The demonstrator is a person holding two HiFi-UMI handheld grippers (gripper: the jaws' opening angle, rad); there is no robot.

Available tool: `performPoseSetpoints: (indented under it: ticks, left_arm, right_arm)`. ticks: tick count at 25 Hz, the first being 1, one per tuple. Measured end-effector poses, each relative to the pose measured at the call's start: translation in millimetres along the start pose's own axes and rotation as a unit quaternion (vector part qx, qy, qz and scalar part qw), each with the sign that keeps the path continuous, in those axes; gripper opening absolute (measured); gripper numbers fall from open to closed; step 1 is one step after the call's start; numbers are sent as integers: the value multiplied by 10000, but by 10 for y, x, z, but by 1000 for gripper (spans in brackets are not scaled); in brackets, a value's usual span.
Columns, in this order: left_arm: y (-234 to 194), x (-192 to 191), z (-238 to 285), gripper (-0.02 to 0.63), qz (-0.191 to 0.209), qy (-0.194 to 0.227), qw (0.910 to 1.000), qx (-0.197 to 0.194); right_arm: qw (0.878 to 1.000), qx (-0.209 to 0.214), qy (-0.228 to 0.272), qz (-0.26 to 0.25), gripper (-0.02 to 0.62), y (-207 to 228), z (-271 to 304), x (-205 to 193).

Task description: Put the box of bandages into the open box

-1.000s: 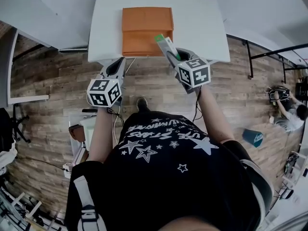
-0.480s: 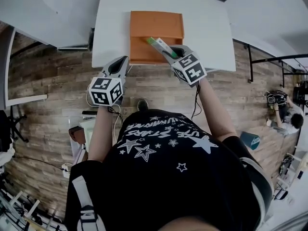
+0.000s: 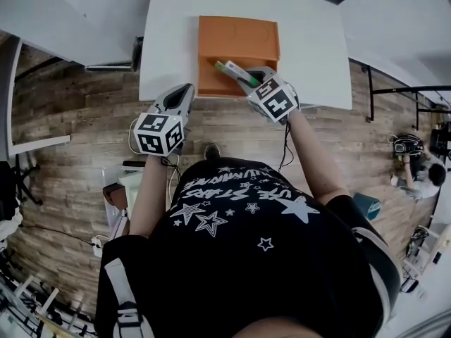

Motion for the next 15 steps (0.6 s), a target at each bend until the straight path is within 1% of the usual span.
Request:
performPoseSetpoints:
  ticks: [5,15]
  left_arm:
    - [-42,-11,40,20,-1,-30,10000,17]
    - [-40,-17,13,20,-1,-41,10000,15]
  right_arm:
    - [9999,65,-83,-21,110,24,106,-25]
    - [9998,-162,-80,-119,110,-24,125,-18]
Point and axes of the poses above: the fingertips, and each gripper's own axes: z forward along the fingers, y to its right, x out of its top, the point moved 9 cm from there along -z, backward along the fingers, and after that the axes turned 8 degrees about x, right-handed, at the moved point
